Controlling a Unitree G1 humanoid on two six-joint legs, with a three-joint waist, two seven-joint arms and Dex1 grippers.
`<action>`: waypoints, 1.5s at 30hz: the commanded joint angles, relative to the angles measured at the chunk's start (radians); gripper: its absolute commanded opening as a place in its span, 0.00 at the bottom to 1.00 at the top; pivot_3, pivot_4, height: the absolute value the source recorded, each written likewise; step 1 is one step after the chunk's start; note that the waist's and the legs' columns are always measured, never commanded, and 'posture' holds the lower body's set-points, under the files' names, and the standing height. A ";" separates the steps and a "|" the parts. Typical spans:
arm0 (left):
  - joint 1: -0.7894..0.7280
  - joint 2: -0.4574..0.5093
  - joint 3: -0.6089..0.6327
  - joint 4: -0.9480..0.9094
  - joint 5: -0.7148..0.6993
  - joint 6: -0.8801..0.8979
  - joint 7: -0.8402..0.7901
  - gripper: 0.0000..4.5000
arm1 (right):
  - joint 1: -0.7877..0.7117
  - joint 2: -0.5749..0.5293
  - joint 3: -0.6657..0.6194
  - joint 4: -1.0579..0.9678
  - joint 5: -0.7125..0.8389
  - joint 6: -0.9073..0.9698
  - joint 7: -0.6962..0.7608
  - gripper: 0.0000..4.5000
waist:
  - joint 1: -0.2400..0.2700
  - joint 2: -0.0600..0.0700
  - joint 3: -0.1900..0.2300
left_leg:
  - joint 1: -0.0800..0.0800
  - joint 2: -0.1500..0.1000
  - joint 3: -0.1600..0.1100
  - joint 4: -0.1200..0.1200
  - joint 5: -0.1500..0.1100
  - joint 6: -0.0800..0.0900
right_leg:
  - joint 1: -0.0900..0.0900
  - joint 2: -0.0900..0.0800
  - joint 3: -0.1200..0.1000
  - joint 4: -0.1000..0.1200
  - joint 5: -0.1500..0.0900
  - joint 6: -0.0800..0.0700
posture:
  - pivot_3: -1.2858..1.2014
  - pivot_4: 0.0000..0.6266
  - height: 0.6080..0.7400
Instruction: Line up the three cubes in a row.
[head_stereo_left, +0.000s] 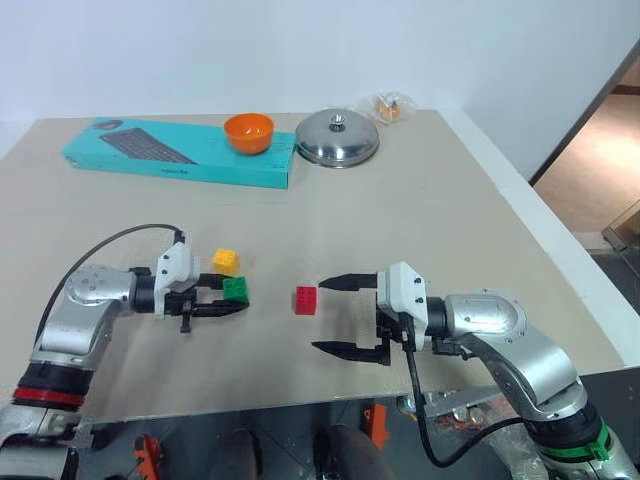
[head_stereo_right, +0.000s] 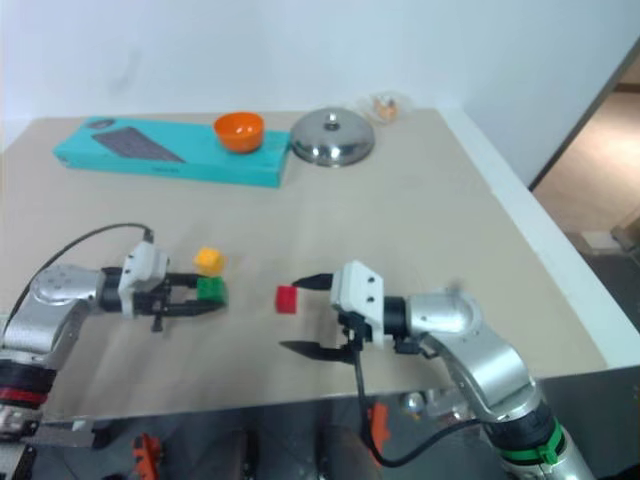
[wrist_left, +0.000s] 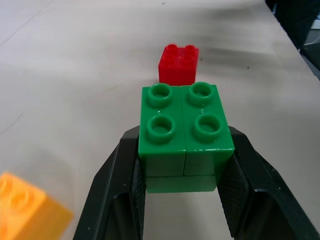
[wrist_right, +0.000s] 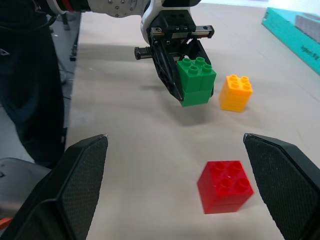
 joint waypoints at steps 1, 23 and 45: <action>-0.047 -0.014 -0.017 0.067 0.026 -0.051 -0.037 0.30 | -0.005 0.002 -0.007 0.004 -0.013 -0.027 -0.007 1.00 | -0.001 0.000 0.000 | 0.000 0.000 0.000 0.000 0.000 0.000 | 0.000 0.000 0.000 0.000 0.000 0.000 | 0.52 0.24 1.00; -0.135 -0.135 -0.099 0.240 0.136 -0.193 -0.074 0.30 | 0.005 0.002 -0.011 0.018 -0.035 -0.038 -0.016 1.00 | 0.000 0.000 0.000 | -0.001 -0.001 0.000 0.002 0.000 0.000 | 0.000 0.001 0.000 0.000 0.001 0.001 | 0.52 0.24 1.00; -0.161 -0.109 -0.088 0.250 0.161 -0.175 -0.082 0.99 | 0.015 0.000 -0.012 0.024 -0.048 -0.043 -0.029 1.00 | 0.000 0.000 0.000 | -0.001 0.000 0.000 0.006 0.000 0.000 | 0.001 0.002 0.000 0.001 0.002 0.002 | 0.52 0.24 1.00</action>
